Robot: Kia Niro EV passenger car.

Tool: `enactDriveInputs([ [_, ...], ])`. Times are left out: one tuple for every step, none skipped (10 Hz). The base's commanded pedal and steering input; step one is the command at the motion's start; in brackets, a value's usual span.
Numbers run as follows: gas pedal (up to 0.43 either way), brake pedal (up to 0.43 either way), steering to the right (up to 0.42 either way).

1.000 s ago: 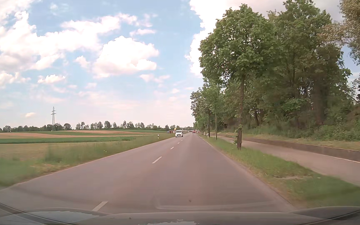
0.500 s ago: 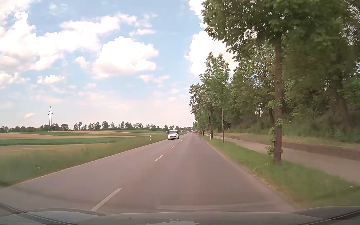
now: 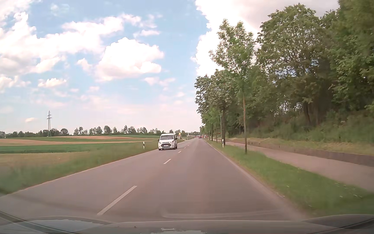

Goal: Follow the waypoints while adhering to traffic rules and regulations

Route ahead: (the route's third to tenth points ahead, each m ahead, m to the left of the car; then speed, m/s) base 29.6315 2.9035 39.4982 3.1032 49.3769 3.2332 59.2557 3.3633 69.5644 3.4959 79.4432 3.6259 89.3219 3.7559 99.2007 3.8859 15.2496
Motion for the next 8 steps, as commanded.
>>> enactDriveInputs([
  [0.0,0.018,0.0],
  [0.0,0.018,-0.001],
  [0.0,0.018,0.0],
  [0.0,0.018,-0.001],
  [0.0,0.018,-0.001],
  [0.0,0.018,-0.003],
  [0.0,0.018,-0.006],
  [0.0,0.018,-0.006],
])
